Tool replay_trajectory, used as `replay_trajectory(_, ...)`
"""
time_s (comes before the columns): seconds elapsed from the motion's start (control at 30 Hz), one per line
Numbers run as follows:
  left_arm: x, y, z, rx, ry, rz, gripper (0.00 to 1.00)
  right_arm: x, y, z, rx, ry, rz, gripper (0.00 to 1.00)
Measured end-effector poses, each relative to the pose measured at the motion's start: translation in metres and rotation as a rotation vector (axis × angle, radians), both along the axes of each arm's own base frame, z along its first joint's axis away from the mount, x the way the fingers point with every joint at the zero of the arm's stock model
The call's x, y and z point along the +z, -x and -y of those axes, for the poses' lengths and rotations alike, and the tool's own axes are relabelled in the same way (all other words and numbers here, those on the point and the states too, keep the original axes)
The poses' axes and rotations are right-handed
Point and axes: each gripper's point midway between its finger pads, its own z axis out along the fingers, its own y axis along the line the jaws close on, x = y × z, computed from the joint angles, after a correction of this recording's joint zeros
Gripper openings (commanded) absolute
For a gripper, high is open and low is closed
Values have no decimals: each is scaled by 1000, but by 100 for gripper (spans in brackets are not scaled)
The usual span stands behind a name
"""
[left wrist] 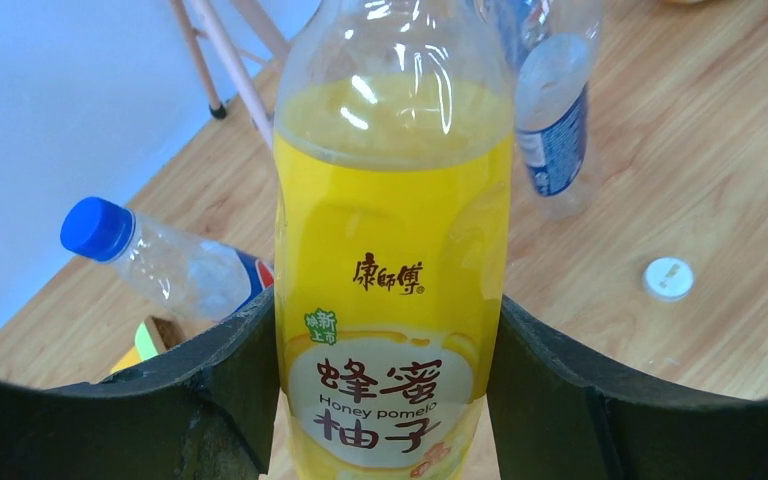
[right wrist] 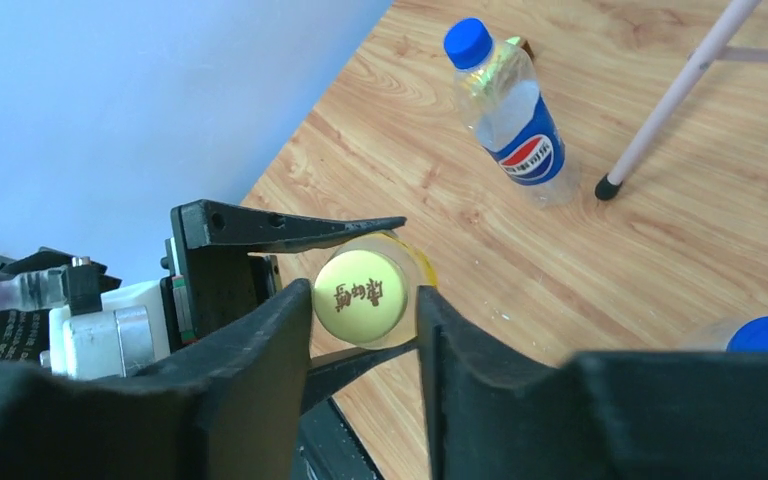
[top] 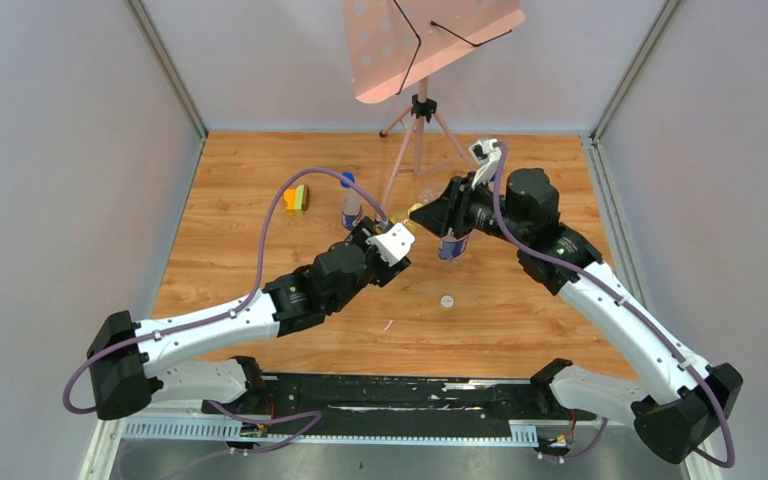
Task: Screw on the bottle caps
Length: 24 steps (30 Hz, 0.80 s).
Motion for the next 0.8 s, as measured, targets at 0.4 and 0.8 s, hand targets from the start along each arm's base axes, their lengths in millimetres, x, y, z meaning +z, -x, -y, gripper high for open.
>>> replay_trajectory(0.4,31,13,-5,-103,184,-69,0,43,27,24,21,19,278,67)
replay_trajectory(0.8,7,73,15,-550,161,-347,0,46,73,25,317,118,637,65)
